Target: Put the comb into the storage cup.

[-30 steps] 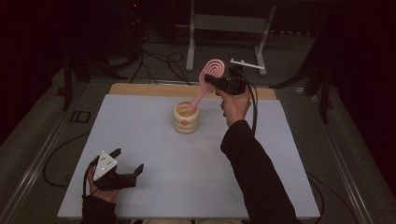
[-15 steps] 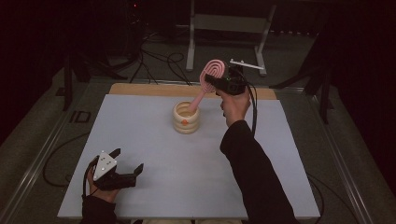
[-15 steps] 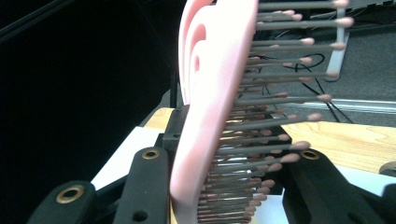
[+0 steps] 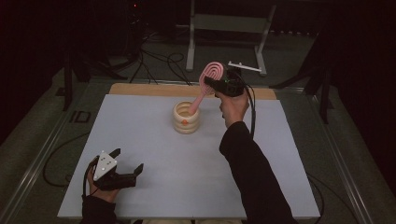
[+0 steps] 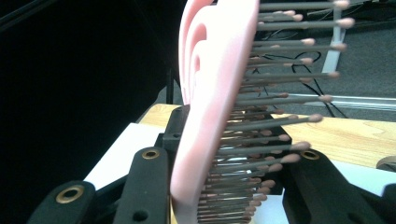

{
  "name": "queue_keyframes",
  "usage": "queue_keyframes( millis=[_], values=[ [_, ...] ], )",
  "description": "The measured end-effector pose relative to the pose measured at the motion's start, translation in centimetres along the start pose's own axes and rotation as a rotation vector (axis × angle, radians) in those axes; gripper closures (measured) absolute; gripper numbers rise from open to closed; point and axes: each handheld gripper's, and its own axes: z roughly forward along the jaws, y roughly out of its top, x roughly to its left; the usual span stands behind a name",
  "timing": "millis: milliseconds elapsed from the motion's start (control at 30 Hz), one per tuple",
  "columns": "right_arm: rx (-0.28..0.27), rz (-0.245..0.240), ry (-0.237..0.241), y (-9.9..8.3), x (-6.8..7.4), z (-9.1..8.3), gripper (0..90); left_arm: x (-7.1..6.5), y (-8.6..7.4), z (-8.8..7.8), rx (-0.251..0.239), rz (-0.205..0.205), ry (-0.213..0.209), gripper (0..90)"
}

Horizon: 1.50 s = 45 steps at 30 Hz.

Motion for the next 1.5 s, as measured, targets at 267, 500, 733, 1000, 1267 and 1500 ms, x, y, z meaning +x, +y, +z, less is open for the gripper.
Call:
queue_keyframes(
  millis=[267,500,733,1000,1267,1500],
  values=[
    [0.006,-0.005,-0.002,-0.2,0.1,0.3,63.6,0.0,0.0,0.0,-0.001,-0.001,0.000,1.3],
    [0.012,-0.008,-0.003,-0.7,0.1,0.8,63.6,0.0,0.0,0.0,-0.002,-0.002,0.000,1.3],
    [0.015,-0.007,-0.001,-0.9,0.2,1.0,63.7,0.0,0.0,0.0,-0.001,-0.001,-0.002,1.3],
    [0.022,-0.008,0.002,-1.3,0.2,1.4,63.6,0.0,0.0,0.0,-0.003,-0.002,-0.004,1.3],
    [0.025,-0.003,0.010,-1.7,0.3,1.9,63.6,0.0,0.0,0.0,-0.004,-0.001,-0.004,1.3],
    [0.027,0.006,0.011,-2.1,0.3,2.2,63.6,0.1,0.0,-0.1,-0.005,-0.002,-0.002,1.3]
  ],
)
